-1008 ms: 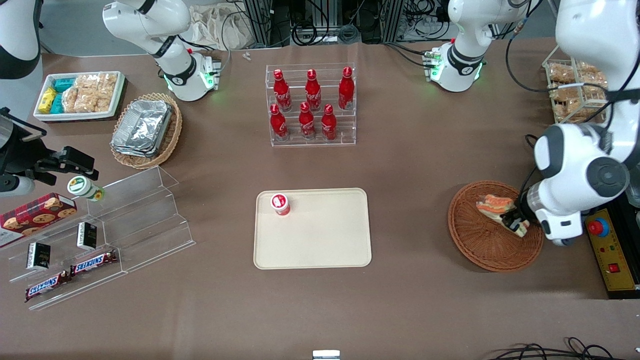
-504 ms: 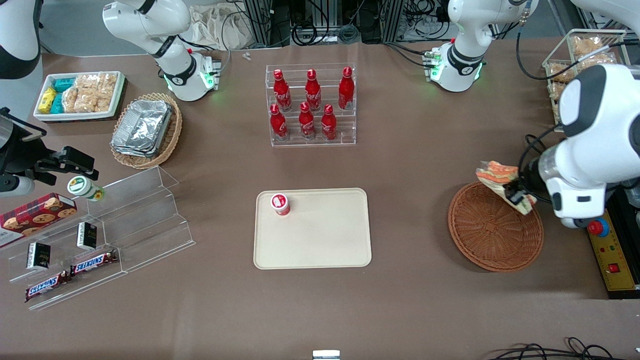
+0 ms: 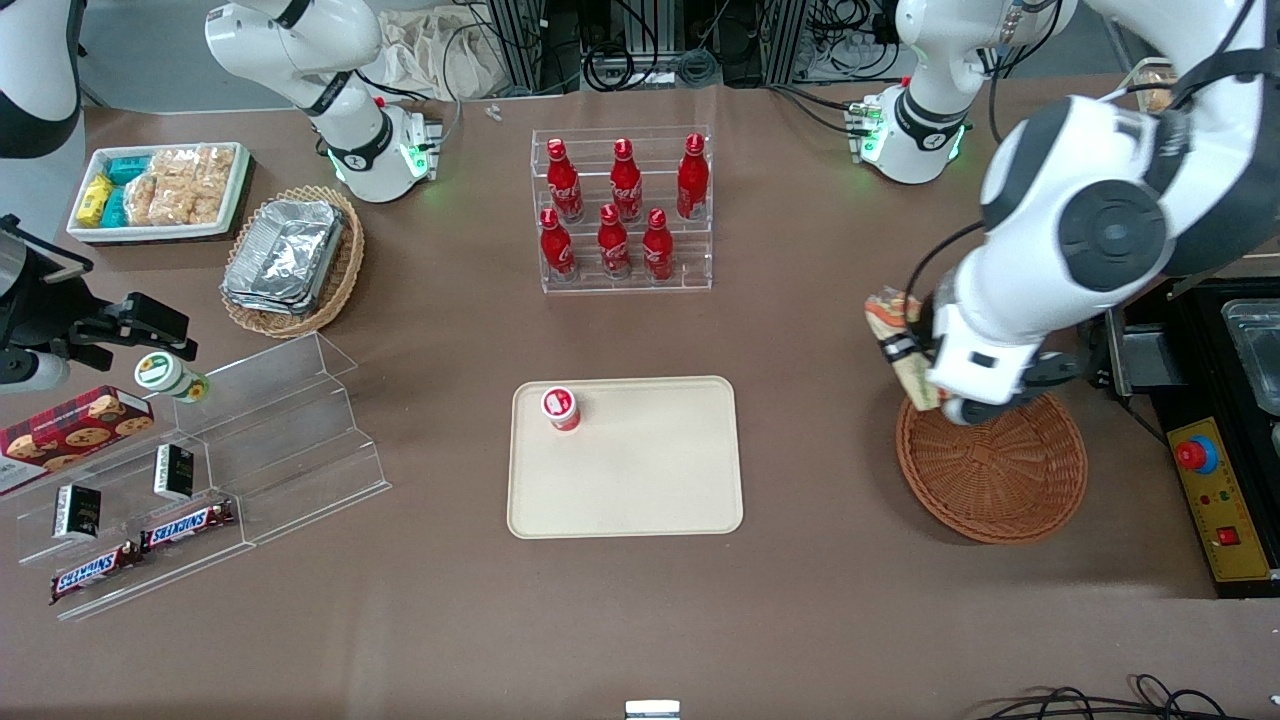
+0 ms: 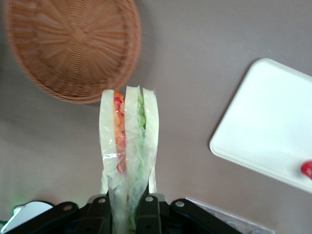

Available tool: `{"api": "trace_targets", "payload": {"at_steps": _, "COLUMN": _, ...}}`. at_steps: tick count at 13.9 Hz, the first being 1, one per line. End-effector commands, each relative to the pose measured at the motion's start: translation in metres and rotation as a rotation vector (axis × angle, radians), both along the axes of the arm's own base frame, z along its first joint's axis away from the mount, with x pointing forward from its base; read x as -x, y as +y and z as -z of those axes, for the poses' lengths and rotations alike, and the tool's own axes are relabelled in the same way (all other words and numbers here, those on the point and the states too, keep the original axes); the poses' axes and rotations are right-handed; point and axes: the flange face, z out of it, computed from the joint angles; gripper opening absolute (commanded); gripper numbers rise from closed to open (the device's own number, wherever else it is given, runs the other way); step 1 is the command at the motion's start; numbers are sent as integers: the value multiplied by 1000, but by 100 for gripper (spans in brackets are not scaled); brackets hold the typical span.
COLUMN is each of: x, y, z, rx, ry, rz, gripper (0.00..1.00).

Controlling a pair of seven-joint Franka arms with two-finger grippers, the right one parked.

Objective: Place sandwich from basket to tray
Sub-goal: 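Carry the sandwich over the cream tray and lower it onto it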

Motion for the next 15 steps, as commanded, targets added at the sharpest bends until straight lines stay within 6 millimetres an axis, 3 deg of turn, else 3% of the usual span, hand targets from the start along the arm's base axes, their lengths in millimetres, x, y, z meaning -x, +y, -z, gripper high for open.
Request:
{"api": "trace_targets", "payload": {"at_steps": 1, "x": 10, "y": -54, "z": 6, "rx": 32, "ry": -45, "rz": 115, "gripper": 0}}
{"api": "trace_targets", "payload": {"at_steps": 2, "x": 14, "y": -73, "z": 15, "rx": 44, "ry": -47, "rz": 145, "gripper": 0}}
{"api": "trace_targets", "payload": {"at_steps": 4, "x": 1, "y": -85, "z": 57, "rx": 74, "ry": -13, "rz": 153, "gripper": 1}}
{"api": "trace_targets", "payload": {"at_steps": 6, "x": 6, "y": -127, "z": 97, "rx": 43, "ry": -52, "rz": 236, "gripper": 0}}
{"api": "trace_targets", "payload": {"at_steps": 7, "x": 2, "y": -132, "z": 119, "rx": 29, "ry": -50, "rz": 247, "gripper": 0}}
{"api": "trace_targets", "payload": {"at_steps": 12, "x": -5, "y": -167, "z": 187, "rx": 28, "ry": -158, "rz": 356, "gripper": 0}}
{"api": "trace_targets", "payload": {"at_steps": 15, "x": -15, "y": -176, "z": 214, "rx": 104, "ry": -224, "rz": 349, "gripper": 0}}
